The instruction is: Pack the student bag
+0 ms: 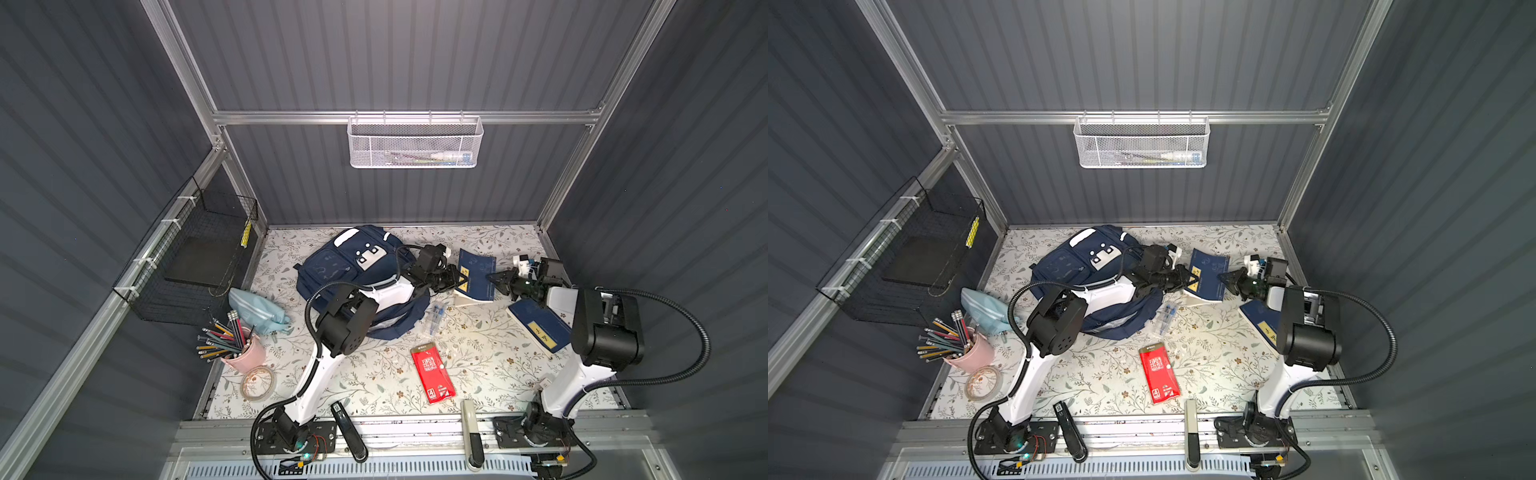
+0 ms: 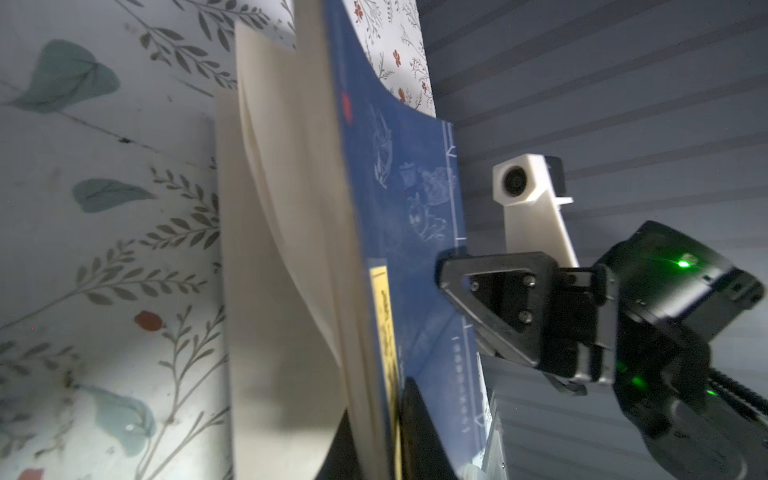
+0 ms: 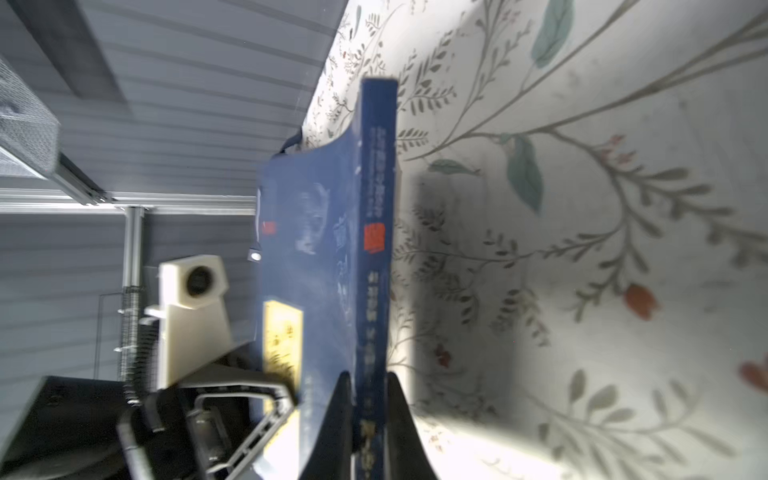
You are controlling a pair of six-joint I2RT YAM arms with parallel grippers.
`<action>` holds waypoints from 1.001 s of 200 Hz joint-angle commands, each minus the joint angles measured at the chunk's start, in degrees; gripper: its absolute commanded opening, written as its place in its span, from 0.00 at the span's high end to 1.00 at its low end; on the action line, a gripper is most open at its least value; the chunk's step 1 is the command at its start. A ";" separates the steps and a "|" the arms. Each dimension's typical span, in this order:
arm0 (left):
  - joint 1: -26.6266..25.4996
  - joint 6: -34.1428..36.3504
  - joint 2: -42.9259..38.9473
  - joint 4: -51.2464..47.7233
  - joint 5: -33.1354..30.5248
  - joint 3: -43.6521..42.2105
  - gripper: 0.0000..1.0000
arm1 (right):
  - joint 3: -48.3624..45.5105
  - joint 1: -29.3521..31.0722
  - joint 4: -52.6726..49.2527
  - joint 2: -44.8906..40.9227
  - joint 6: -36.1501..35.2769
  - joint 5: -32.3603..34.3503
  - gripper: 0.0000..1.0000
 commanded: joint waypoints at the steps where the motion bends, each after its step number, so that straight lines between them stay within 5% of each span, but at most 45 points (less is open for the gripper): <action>1: -0.09 4.63 -3.18 -4.46 -1.94 -0.21 0.67 | -0.87 0.19 0.81 -2.26 -0.32 0.16 0.97; 49: 2.89 6.81 -7.73 -5.17 -5.44 -6.36 0.45 | -1.90 0.18 1.23 -7.83 1.98 -0.50 1.00; 86: 2.15 8.83 -9.53 -3.96 -4.06 -7.23 0.42 | -2.07 1.27 -0.64 -11.57 2.15 -0.69 1.00; 145: 2.08 35.23 -23.05 -37.93 -37.93 -6.84 0.36 | -6.55 1.64 -10.64 -26.21 -2.06 0.98 1.00; 200: 1.92 40.35 -25.66 -40.75 -44.03 -17.14 0.29 | -8.04 3.77 -12.36 -29.91 -2.28 1.53 1.00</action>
